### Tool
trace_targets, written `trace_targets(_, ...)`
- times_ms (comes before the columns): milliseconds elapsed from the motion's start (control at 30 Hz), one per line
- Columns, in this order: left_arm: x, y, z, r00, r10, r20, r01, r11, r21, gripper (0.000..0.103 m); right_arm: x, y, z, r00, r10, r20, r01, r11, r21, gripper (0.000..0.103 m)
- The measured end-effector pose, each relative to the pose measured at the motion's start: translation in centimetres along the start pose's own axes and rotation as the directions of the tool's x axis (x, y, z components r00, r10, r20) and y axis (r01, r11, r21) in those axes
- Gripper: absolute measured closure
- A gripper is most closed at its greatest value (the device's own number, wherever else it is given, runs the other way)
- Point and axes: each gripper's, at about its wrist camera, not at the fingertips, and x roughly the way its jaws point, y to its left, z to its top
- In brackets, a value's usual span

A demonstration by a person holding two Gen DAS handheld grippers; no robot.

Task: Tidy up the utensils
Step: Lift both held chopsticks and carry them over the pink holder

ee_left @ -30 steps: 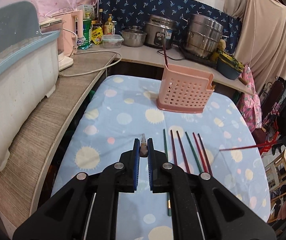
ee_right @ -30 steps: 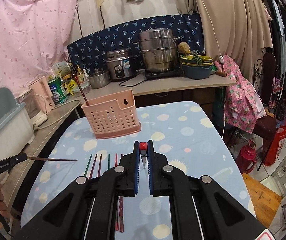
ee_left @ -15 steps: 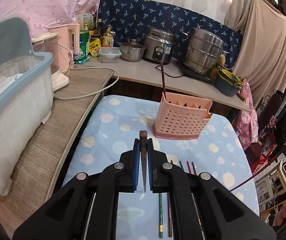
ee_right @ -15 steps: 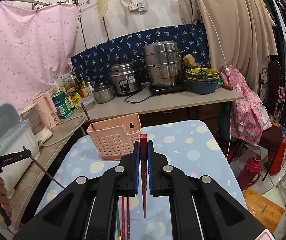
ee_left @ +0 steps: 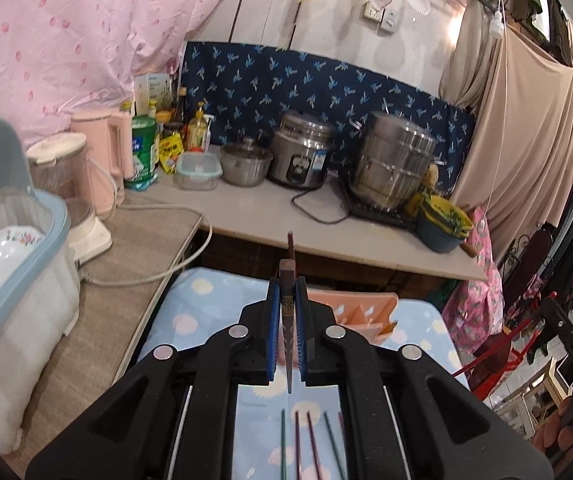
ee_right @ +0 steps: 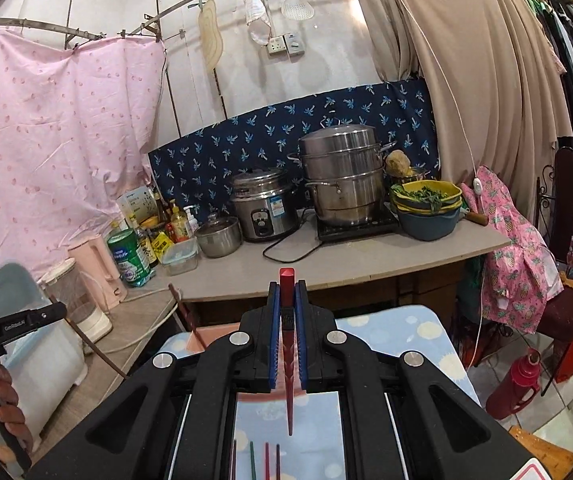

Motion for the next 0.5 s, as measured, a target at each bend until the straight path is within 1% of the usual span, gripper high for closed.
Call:
trace_targets(100,0.4,-0.9,2.0,0.999,-0.008,0.042,0.008,1.000,0.001,0.096,1.6,0.3,1.7,1.000,0.011,0.017,-0.011,1.000,0.011,0.096)
trace_targets(200,1.2,-1.8,3.7,0.998,-0.024,0.064,0.024,1.000,-0.006,0.096,3.0,1.0,3.4,0.999,0.024,0.043,-0.025,1.000,0.018,0.096)
trace_targets(300,2.2,-2.9,5.1,0.996,-0.026,0.089,0.026,1.000,0.003,0.096,4.5,1.6,4.9,0.997,0.036,0.068,-0.037,0.999,0.022,0.096)
trace_targets(433,4.3,-4.4,6.0,0.994,-0.037,0.100,0.036,0.999,0.013,0.096,6.6,2.3,5.8,0.995,0.065,0.075,-0.068,0.997,0.034,0.096)
trace_targets(500,5.4,-5.2,6.0,0.995,-0.024,0.097,0.022,0.999,0.029,0.096,7.9,2.7,5.7,0.995,0.080,0.066,-0.082,0.996,0.036,0.096)
